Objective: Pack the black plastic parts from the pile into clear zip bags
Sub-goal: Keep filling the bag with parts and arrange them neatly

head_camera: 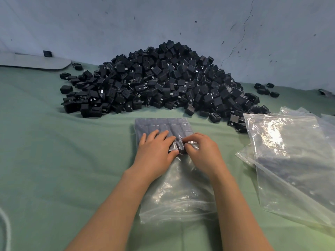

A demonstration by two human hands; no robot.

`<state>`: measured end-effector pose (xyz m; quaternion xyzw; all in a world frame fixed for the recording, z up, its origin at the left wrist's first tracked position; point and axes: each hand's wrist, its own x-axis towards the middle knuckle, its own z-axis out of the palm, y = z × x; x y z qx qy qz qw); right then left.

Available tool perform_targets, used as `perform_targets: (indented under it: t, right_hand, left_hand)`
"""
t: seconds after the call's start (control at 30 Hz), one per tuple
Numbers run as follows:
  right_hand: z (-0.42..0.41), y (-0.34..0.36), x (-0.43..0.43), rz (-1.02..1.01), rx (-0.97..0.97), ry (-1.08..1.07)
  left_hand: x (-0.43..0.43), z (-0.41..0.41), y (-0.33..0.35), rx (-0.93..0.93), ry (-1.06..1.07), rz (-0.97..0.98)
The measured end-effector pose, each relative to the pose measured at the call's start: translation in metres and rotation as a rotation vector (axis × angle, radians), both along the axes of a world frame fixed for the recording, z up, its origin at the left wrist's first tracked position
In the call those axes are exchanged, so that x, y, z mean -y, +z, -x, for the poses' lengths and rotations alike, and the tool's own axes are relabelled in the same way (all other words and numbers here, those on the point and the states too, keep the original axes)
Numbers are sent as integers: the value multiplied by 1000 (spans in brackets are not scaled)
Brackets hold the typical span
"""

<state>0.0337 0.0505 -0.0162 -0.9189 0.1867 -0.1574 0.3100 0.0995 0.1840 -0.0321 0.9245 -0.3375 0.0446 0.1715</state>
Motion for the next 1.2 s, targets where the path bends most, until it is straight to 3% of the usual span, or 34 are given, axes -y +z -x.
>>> perform_targets:
  t: [0.27,0.37,0.5,0.6,0.7,1.07,1.2]
  right_hand:
    - [0,-2,2,-23,23,-8]
    - [-2,-3,4,-21,42,-42]
    - [-5,-5,4,-7,28,-61]
    - [-7,-6,1,-27,19,-62]
    - [-8,-8,1,-19,17,-66]
    - [-4,-4,2,-47,15,-31]
    - [1,1,7,-35,13,1]
  left_hand:
    - [-4,-5,1,-20,-28,64]
    - [-15,-12,6,-73,69,156]
    - [-24,-21,14,-331,330,384]
    - [-20,-18,19,-500,340,488]
    - [-17,-14,19,-538,305,529]
    - [-23,-14,24,-594,300,588]
    - [-29,-17,22,-576,233,348]
